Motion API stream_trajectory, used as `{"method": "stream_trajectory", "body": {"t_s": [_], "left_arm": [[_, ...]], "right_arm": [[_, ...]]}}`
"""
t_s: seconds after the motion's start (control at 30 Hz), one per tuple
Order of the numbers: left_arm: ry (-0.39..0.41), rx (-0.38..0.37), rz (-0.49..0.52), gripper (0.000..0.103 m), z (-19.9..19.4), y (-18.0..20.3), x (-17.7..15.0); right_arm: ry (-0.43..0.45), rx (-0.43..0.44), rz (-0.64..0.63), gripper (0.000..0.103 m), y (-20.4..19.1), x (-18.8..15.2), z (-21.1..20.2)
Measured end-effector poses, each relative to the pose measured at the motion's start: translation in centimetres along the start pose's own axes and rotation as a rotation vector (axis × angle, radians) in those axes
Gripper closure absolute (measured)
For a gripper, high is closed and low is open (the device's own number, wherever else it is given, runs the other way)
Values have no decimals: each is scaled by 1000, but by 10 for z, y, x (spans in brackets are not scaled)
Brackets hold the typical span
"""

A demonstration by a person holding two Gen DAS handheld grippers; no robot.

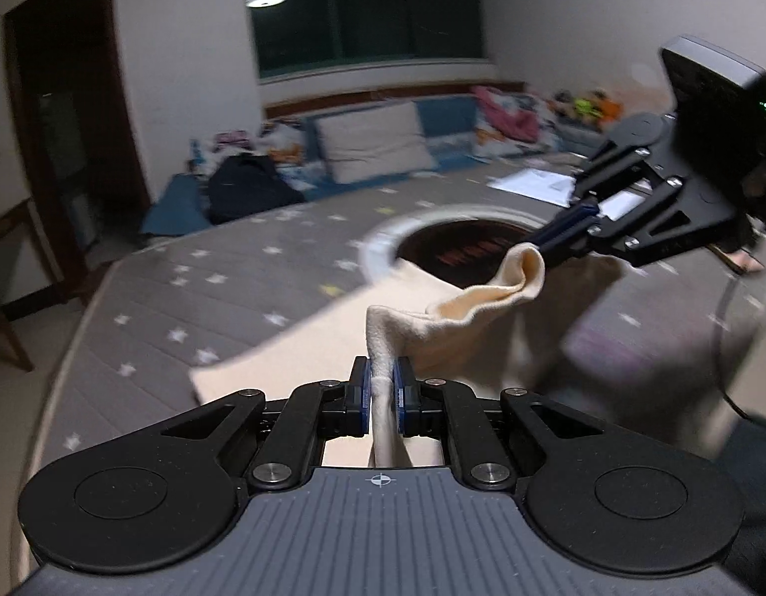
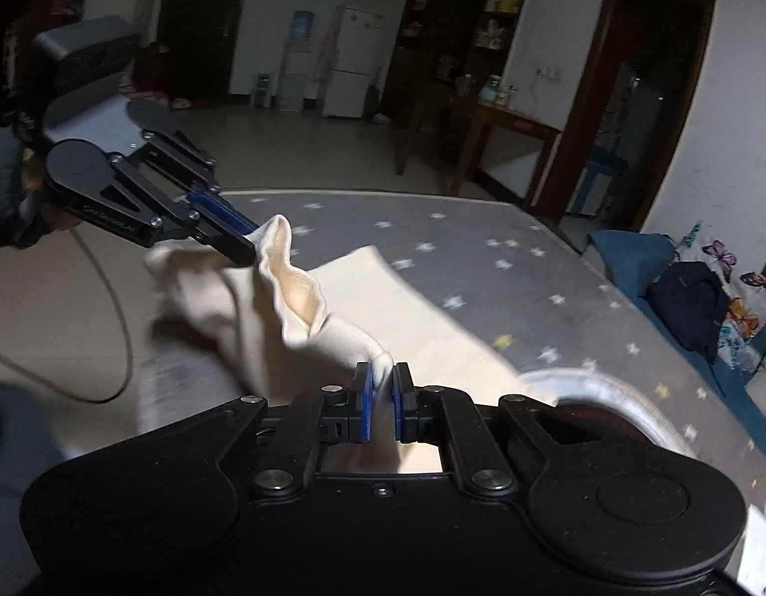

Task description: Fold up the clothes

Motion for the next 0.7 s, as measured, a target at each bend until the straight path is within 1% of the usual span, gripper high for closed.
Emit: {"method": "stream_trajectory", "body": {"t_s": [0.1,0.23,0.27,0.33,0.43,0.53,0.63,0.7], "left_arm": [[-10,53,-72,93,42,-33,17],[-50,53,-172,94,80,-67,21],[-56,55,-174,94,83,-69,20],[-94,68,-185,94,103,-78,16],[-111,78,-196,94,120,-86,15],[-94,87,-225,94,127,-95,17],[-65,102,-232,94,128,-99,18],[-80,106,-245,93,137,-103,12]], "right_arm": [[1,-29,36,101,31,10,32],[-21,-47,100,102,64,10,83],[-29,-53,110,102,69,8,94],[-44,-66,129,102,78,1,111],[-50,-85,174,102,89,-9,132],[-42,-103,199,102,95,-13,142],[-8,-139,206,102,101,-12,139],[-13,-160,228,103,105,-17,142]]}}
Point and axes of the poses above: each gripper's, at about its wrist camera, not at the fingertips, and z roughly the way its jaws point, y to its right, x to its top, the point moved 7 cm from there along z, roughly the way its jaws point
